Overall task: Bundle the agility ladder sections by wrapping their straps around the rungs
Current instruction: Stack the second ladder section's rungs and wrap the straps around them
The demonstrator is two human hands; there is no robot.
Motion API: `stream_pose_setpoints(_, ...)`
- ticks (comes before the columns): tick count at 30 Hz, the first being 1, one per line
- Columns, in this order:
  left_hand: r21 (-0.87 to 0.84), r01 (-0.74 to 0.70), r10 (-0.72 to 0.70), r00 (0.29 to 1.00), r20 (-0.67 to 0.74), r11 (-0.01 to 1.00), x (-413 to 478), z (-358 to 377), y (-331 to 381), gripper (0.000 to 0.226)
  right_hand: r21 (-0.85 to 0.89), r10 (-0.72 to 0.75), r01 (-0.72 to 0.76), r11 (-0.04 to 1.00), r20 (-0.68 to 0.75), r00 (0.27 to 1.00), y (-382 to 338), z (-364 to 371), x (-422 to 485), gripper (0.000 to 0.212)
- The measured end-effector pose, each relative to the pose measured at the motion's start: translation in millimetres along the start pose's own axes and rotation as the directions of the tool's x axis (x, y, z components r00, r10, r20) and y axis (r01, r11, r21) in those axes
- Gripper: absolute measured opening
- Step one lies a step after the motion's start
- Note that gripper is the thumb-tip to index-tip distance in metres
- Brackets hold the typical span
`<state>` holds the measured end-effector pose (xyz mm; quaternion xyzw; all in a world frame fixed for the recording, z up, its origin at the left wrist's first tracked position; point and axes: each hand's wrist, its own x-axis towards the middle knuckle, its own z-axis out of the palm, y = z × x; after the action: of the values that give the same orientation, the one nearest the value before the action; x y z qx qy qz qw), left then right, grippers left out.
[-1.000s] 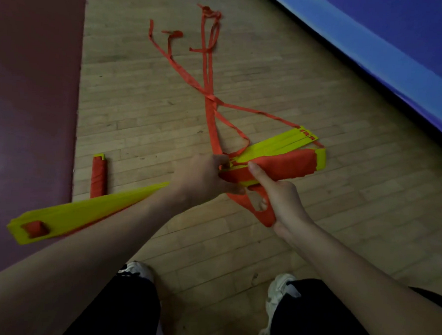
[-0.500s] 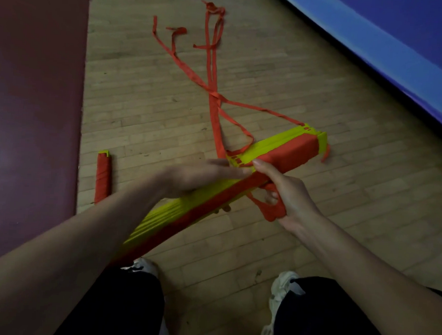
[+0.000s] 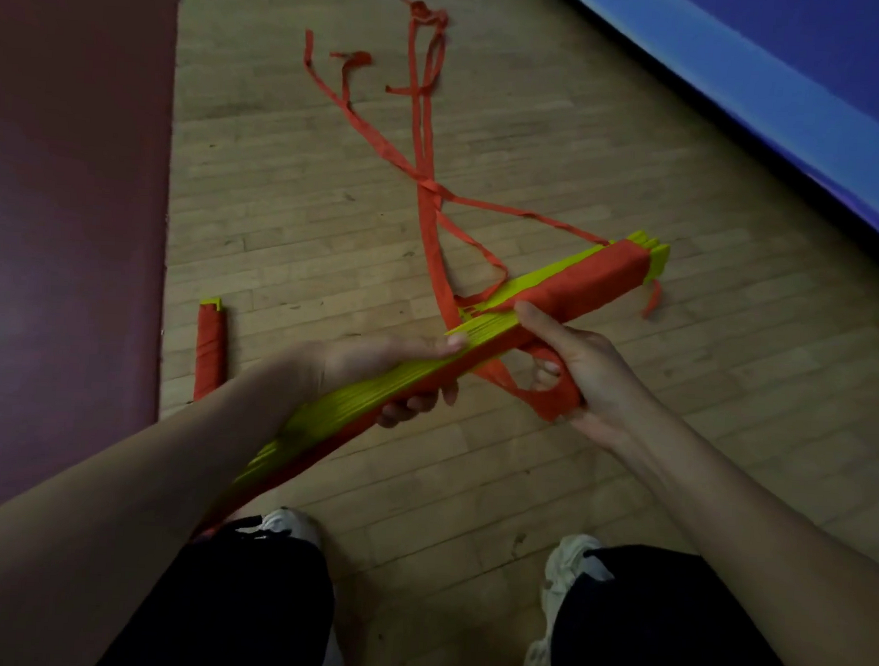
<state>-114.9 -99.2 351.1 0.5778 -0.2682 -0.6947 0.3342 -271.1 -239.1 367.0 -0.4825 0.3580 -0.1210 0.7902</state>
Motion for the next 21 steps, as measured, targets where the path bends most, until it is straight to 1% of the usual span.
stream_pose_setpoints(3, 0.045, -0.025, 0.027, 0.998, -0.053, 0.999, 0.1, -2.3, 1.2, 0.074, -0.102, 0.004, 0.005, 0.995, 0.08, 0.997, 0.1, -5.7, 3.7, 0.015)
stream_pose_setpoints(5, 0.048, -0.027, 0.031, 0.997, -0.076, 0.998, -1.0, -6.0, 3.0, 0.077, -0.244, -0.003, 0.031, 0.969, 0.114, 0.993, 3.9, -9.7, 7.3, 0.023)
stream_pose_setpoints(7, 0.034, -0.024, 0.027, 0.996, -0.09, 0.999, -2.6, -10.5, 5.3, 0.078, -0.353, -0.049, 0.081, 0.932, 0.1, 0.994, 7.2, -10.1, 7.2, 0.021)
stream_pose_setpoints(9, 0.04, -0.03, 0.034, 0.995, -0.098, 0.999, -3.8, -15.6, 5.9, 0.076, -0.37, -0.095, 0.109, 0.922, 0.056, 0.994, 9.1, -10.3, 6.8, 0.018)
stream_pose_setpoints(12, 0.007, -0.064, 0.064, 0.99, -0.125, 0.998, -6.5, -19.3, 6.8, 0.06, -0.388, -0.152, 0.13, 0.913, -0.027, 0.988, 10.4, -11.1, 7.2, 0.017)
stream_pose_setpoints(15, -0.02, -0.095, 0.09, 0.98, -0.176, 0.995, -8.0, -18.3, 9.8, 0.049, -0.471, -0.23, 0.16, 0.867, -0.095, 0.969, 11.8, -11.9, 9.8, 0.012)
stream_pose_setpoints(17, 0.006, -0.082, 0.081, 0.971, -0.223, 0.997, -7.1, -14.9, 11.9, 0.047, -0.48, -0.261, 0.169, 0.861, -0.131, 0.956, 13.4, -11.4, 9.5, 0.017)
stream_pose_setpoints(19, 0.045, -0.057, 0.068, 0.953, -0.295, 0.997, -4.6, -9.6, 14.9, 0.046, -0.463, -0.254, 0.155, 0.873, -0.158, 0.954, 15.0, -9.9, 7.4, 0.024)
stream_pose_setpoints(21, 0.041, -0.043, 0.055, 0.923, -0.38, 0.998, -3.7, -4.0, 18.3, 0.048, -0.408, -0.232, 0.142, 0.902, -0.181, 0.956, 16.9, -8.5, 6.4, 0.024)
